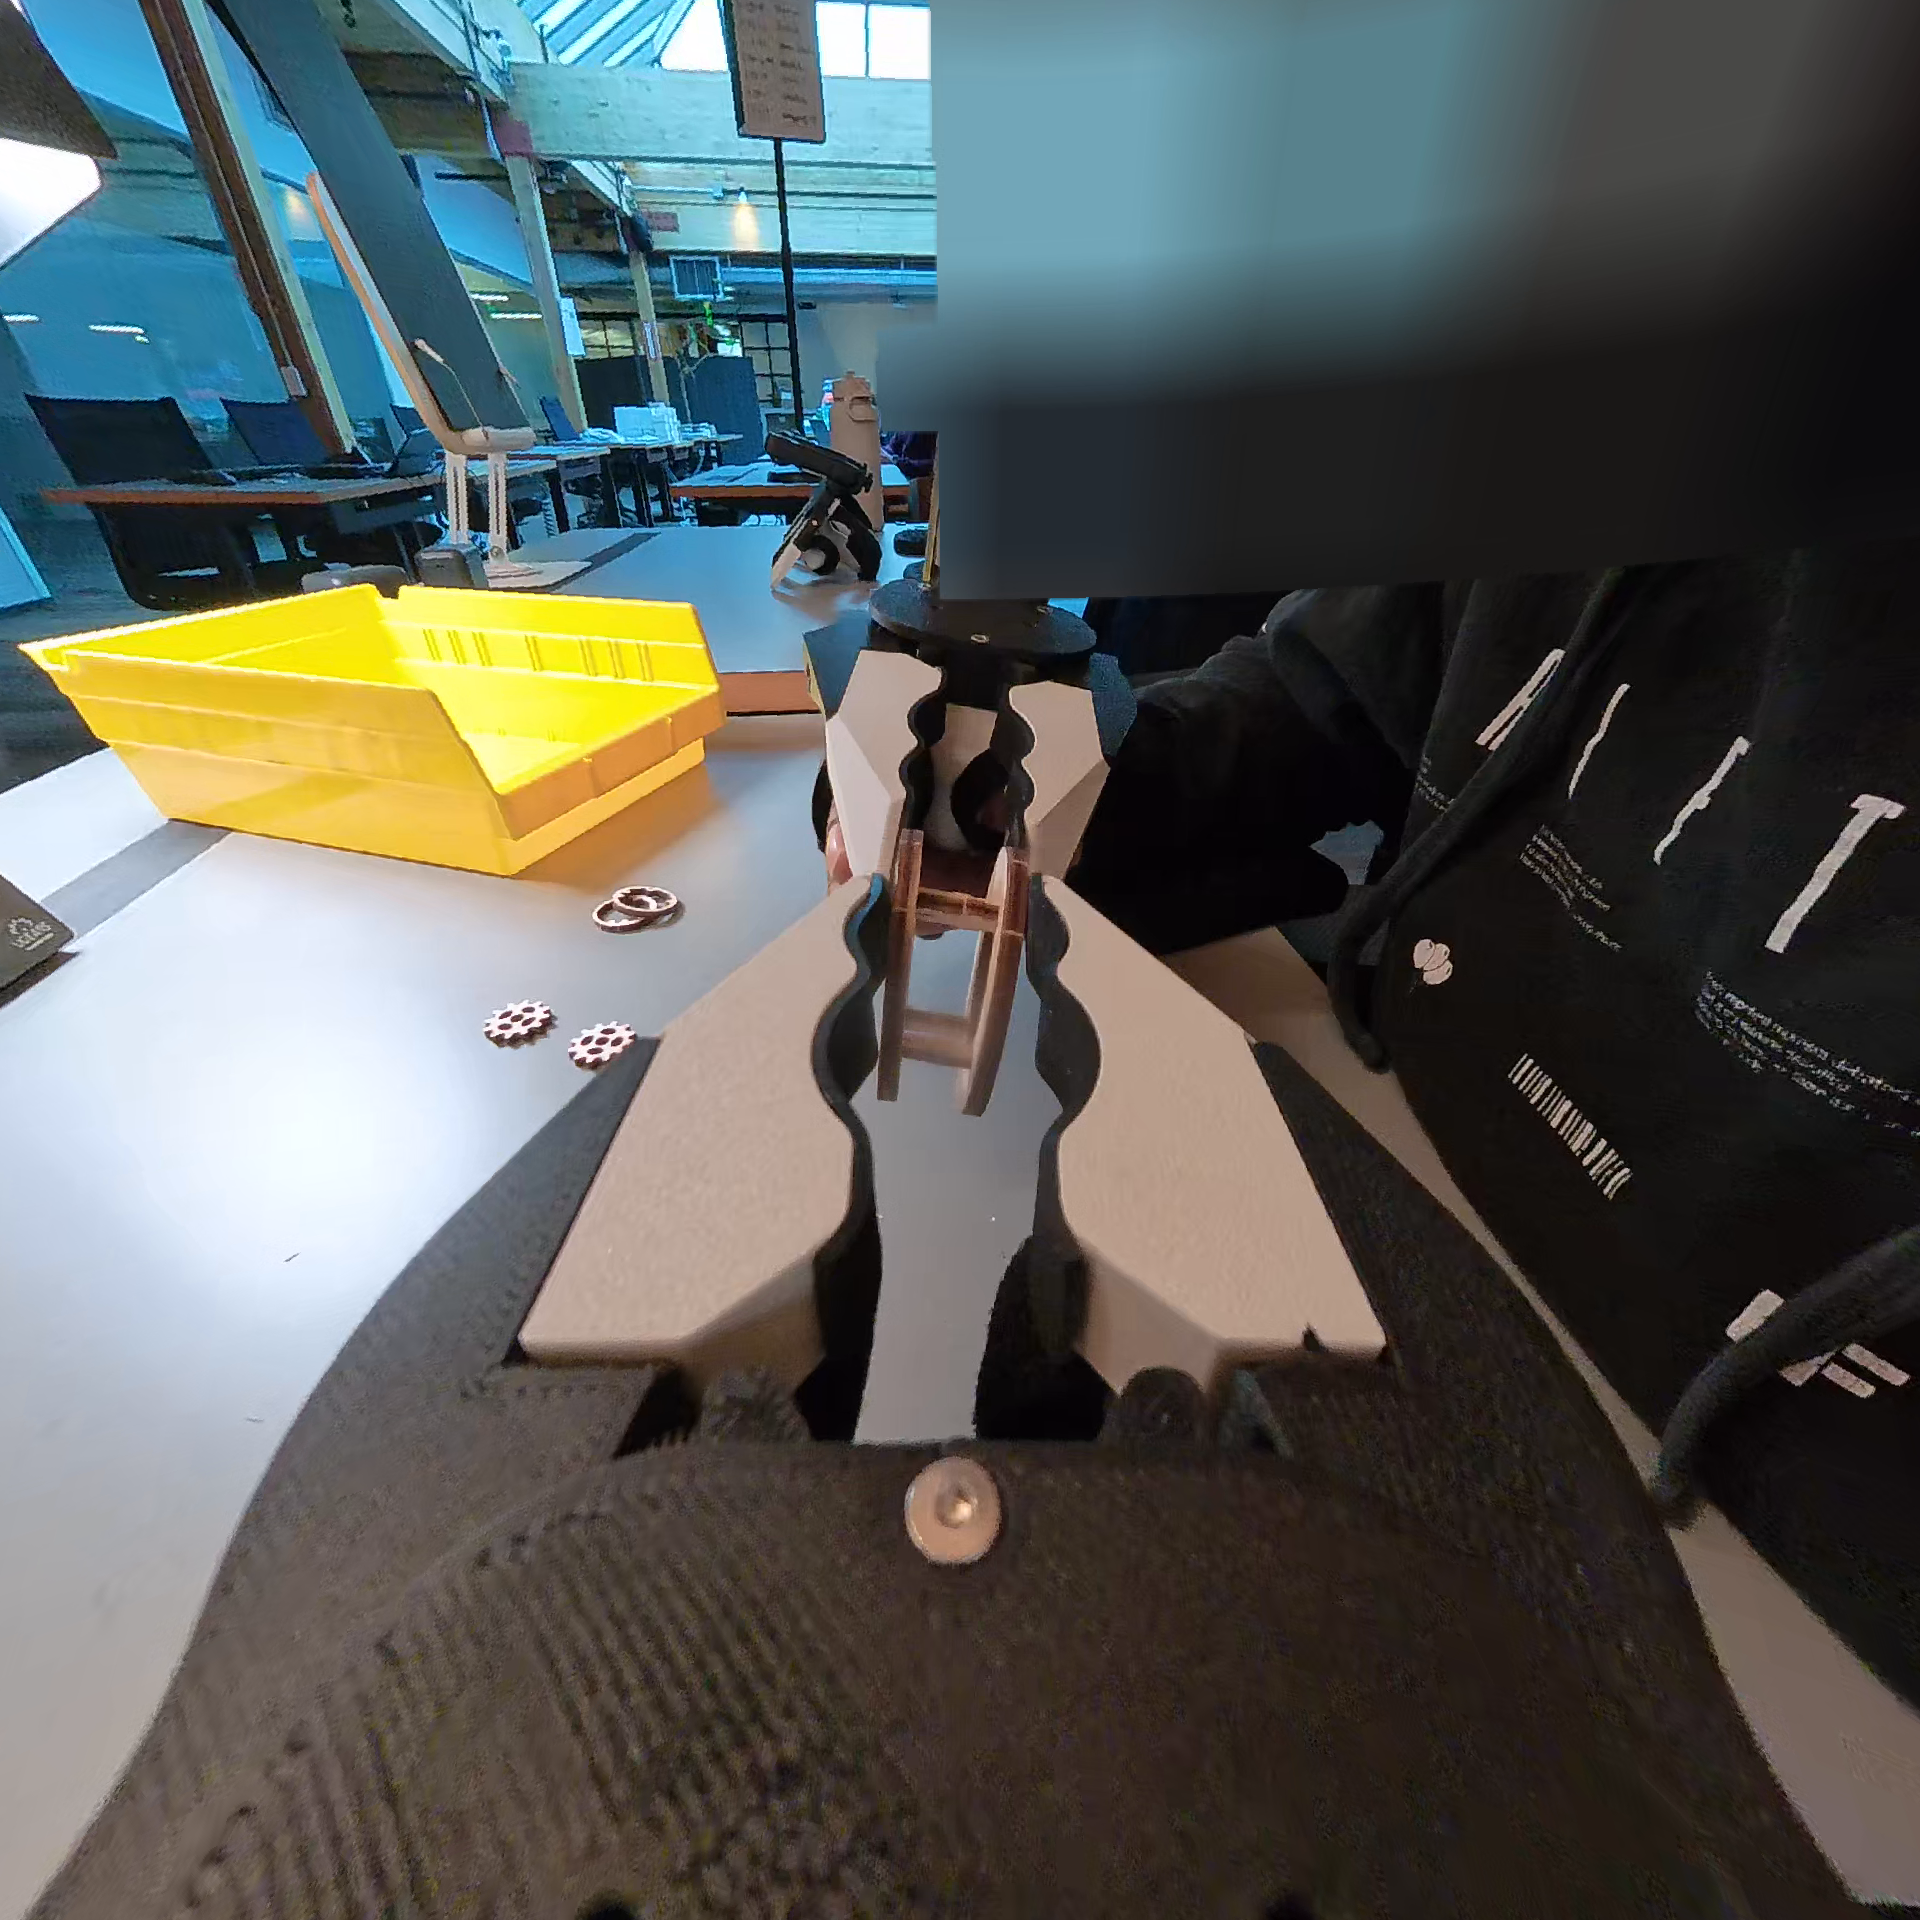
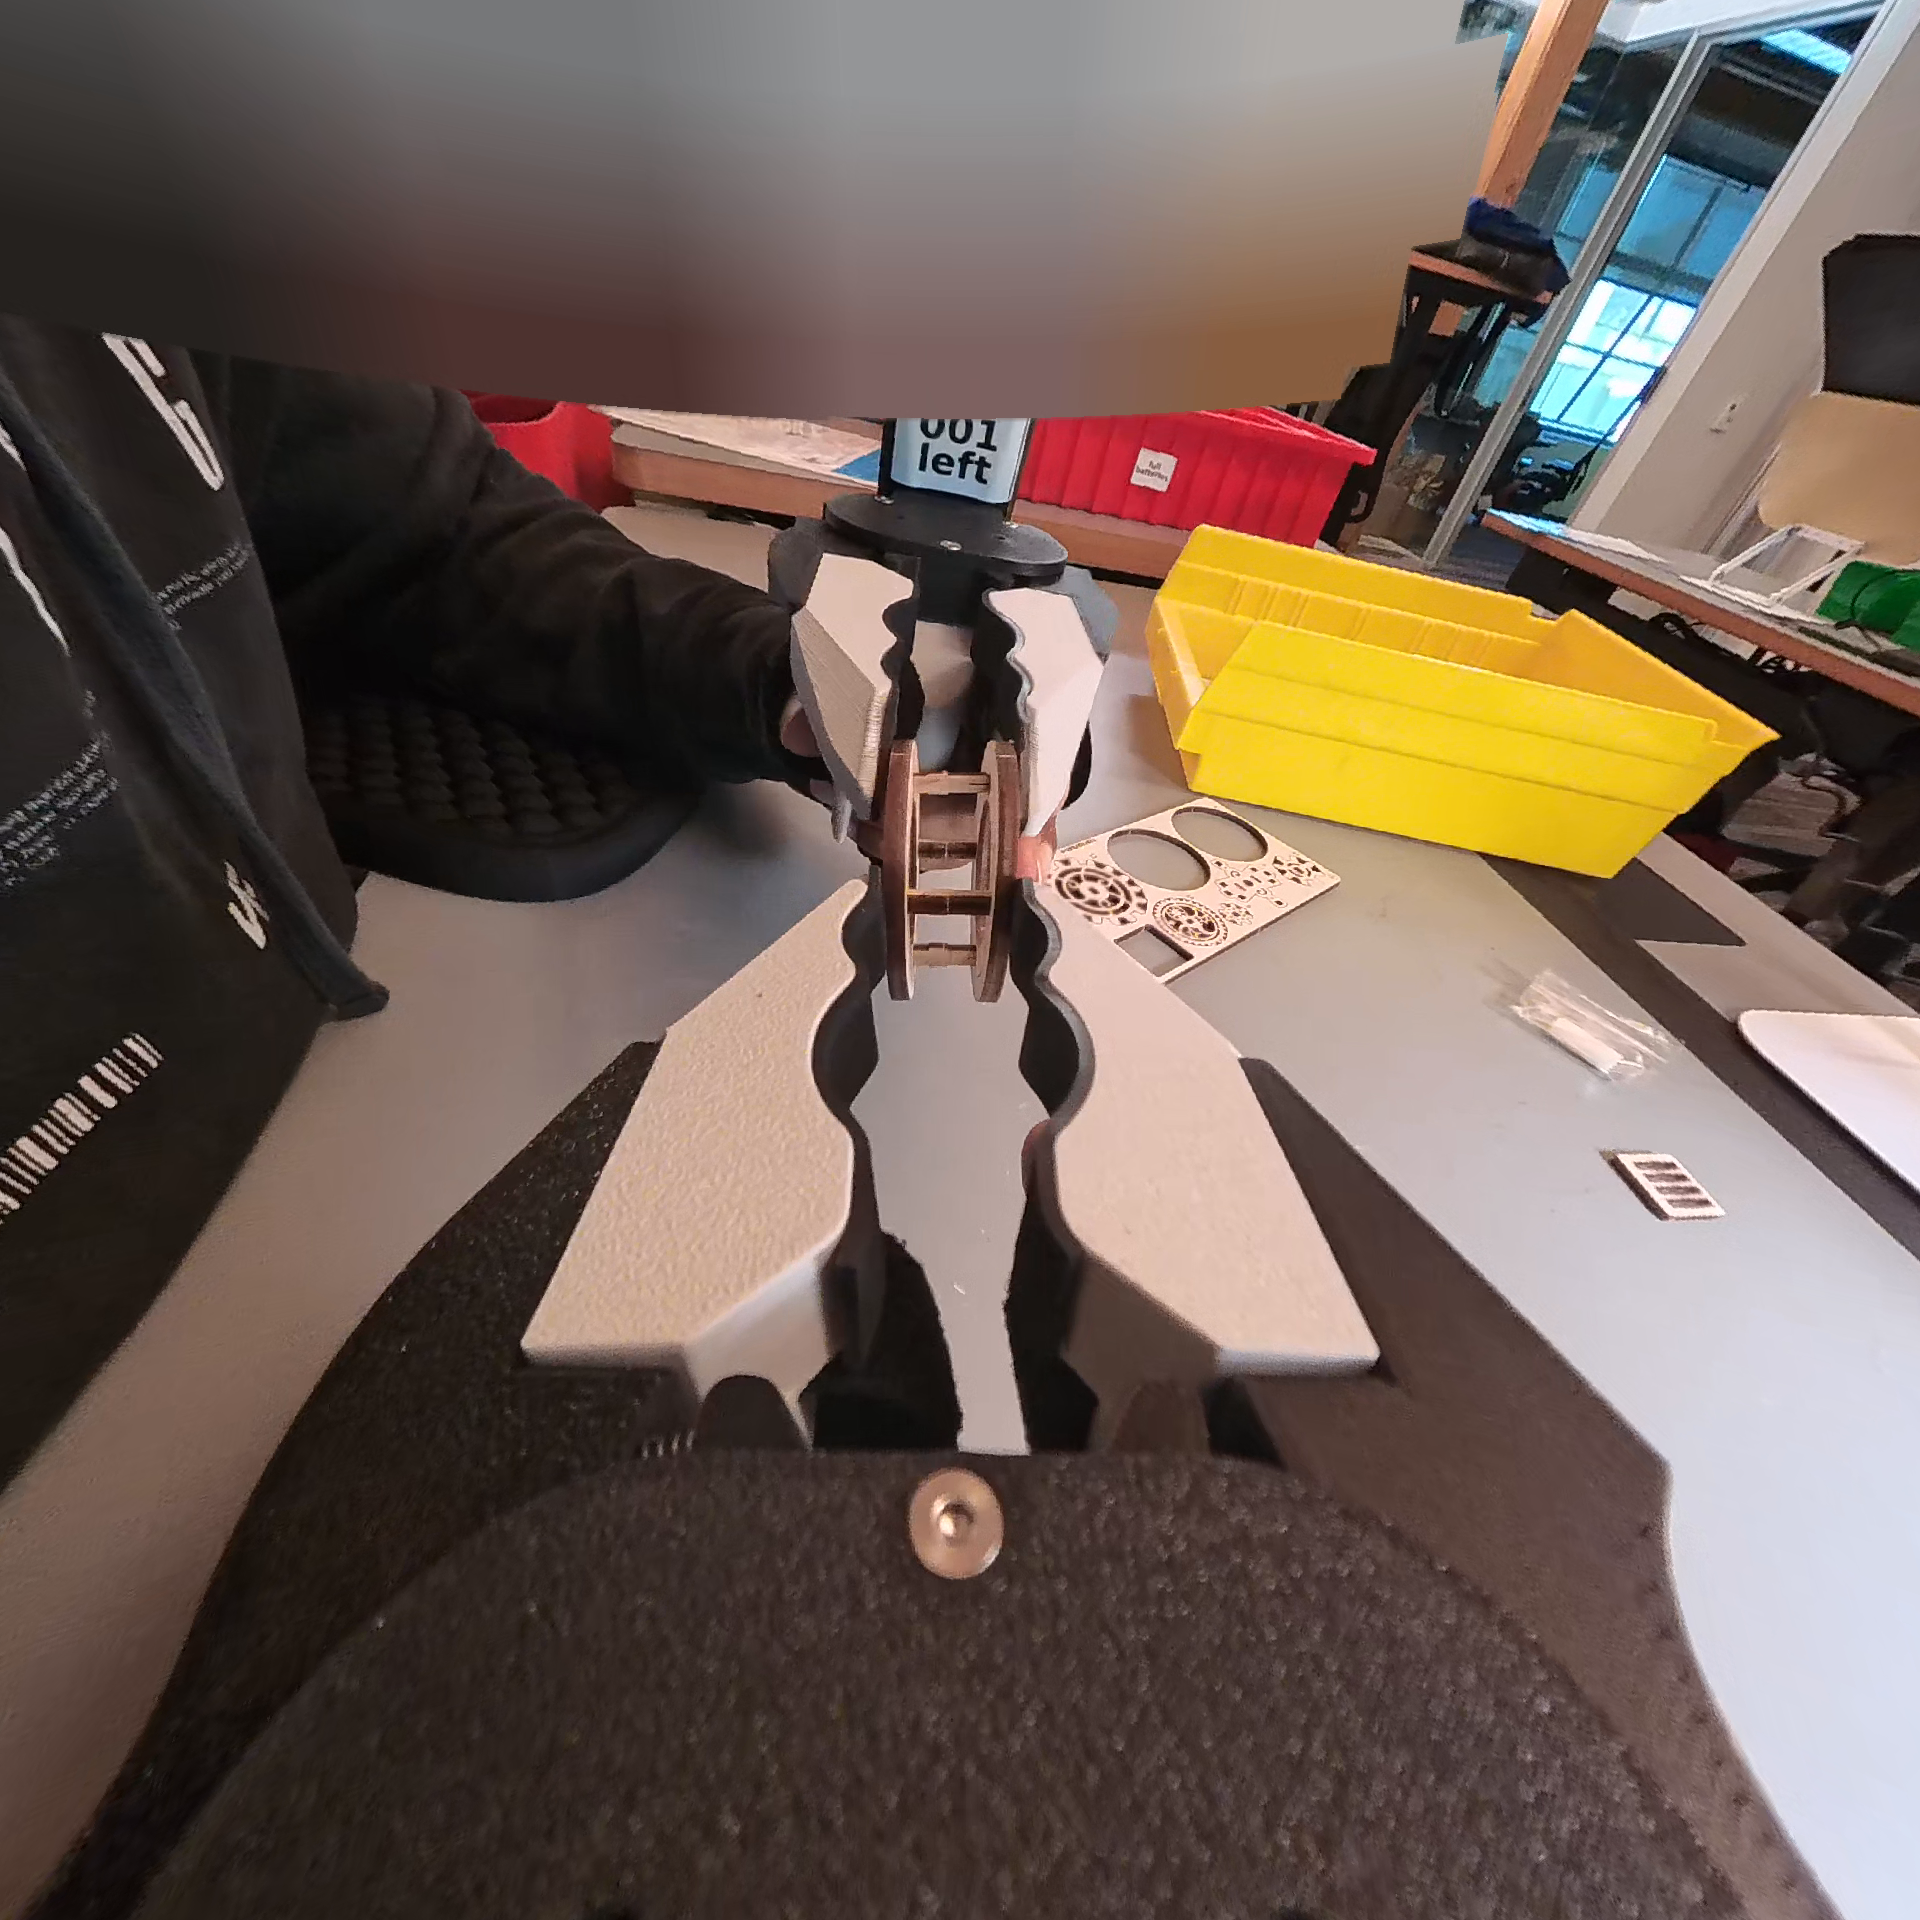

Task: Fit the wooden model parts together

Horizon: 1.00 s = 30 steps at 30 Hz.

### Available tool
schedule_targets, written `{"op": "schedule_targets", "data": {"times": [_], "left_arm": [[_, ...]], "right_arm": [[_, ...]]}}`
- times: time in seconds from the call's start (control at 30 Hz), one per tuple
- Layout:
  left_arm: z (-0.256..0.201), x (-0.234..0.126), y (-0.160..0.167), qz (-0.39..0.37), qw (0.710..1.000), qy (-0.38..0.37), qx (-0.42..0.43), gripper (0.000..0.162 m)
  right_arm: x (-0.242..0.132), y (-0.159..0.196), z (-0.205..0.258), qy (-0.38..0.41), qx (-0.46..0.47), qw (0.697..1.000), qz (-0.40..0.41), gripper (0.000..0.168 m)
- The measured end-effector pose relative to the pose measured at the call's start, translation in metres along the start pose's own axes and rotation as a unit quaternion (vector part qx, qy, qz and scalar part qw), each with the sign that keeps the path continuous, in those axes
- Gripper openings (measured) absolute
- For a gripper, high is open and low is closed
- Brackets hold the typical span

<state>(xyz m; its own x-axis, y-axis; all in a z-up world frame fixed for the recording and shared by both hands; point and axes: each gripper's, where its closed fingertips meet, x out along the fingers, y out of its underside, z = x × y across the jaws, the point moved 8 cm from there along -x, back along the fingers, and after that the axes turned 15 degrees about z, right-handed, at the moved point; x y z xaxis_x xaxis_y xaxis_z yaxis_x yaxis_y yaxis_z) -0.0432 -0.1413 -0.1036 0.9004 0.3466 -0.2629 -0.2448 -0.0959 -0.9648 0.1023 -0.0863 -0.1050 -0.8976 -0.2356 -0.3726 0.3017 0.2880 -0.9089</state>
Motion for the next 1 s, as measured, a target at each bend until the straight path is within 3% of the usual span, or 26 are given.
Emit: {"op": "schedule_targets", "data": {"times": [1.0], "left_arm": [[-0.0007, 0.0089, 0.0044, 0.044, 0.999, -0.016, -0.001, 0.024]], "right_arm": [[0.0069, 0.0083, -0.0011, -0.013, 0.018, 1.0, -0.003, 0.022]]}}
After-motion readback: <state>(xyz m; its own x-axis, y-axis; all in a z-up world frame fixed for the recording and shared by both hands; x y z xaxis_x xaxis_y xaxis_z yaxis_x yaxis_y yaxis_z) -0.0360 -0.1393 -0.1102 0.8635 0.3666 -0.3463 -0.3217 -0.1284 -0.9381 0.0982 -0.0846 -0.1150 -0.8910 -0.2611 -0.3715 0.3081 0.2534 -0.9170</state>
